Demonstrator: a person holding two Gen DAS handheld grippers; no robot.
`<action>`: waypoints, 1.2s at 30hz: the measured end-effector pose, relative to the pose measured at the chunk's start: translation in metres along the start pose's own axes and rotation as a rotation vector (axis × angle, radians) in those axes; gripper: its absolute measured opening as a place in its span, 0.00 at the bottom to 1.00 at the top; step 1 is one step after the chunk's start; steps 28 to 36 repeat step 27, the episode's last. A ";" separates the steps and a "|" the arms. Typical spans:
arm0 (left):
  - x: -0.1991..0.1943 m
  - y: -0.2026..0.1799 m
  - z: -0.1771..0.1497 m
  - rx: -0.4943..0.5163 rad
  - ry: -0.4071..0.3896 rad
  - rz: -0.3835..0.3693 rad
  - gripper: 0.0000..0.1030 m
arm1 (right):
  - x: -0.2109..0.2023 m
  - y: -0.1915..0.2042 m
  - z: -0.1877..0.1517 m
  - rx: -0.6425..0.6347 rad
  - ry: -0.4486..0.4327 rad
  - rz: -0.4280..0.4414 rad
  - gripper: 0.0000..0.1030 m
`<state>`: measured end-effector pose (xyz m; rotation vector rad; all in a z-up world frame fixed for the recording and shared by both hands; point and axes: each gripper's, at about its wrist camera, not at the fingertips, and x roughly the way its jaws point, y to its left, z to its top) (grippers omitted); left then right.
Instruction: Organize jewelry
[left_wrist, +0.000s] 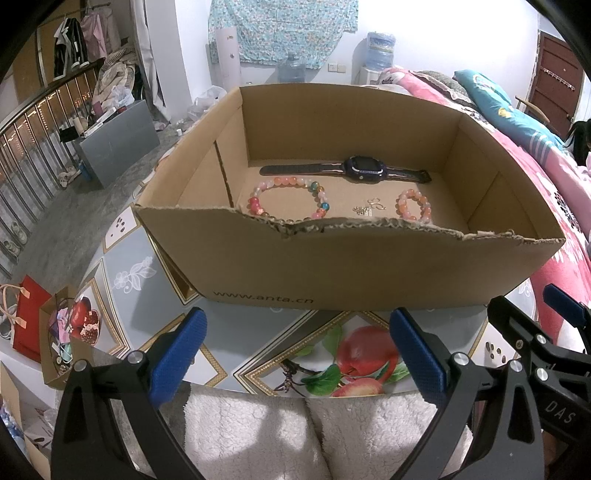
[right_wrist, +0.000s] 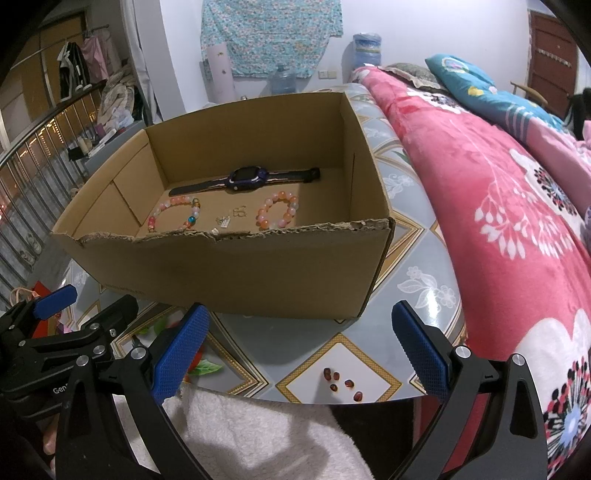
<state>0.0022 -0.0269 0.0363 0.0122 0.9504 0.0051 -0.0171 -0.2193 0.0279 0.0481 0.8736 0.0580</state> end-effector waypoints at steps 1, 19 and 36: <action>0.000 0.000 0.000 0.000 -0.001 0.000 0.94 | 0.000 0.000 0.000 0.000 0.000 0.000 0.92; 0.000 0.000 0.001 0.000 0.001 0.001 0.94 | 0.000 -0.002 0.001 0.002 0.003 -0.001 0.92; 0.001 0.000 0.001 0.001 0.001 0.002 0.94 | 0.000 -0.002 0.001 0.001 0.002 -0.001 0.92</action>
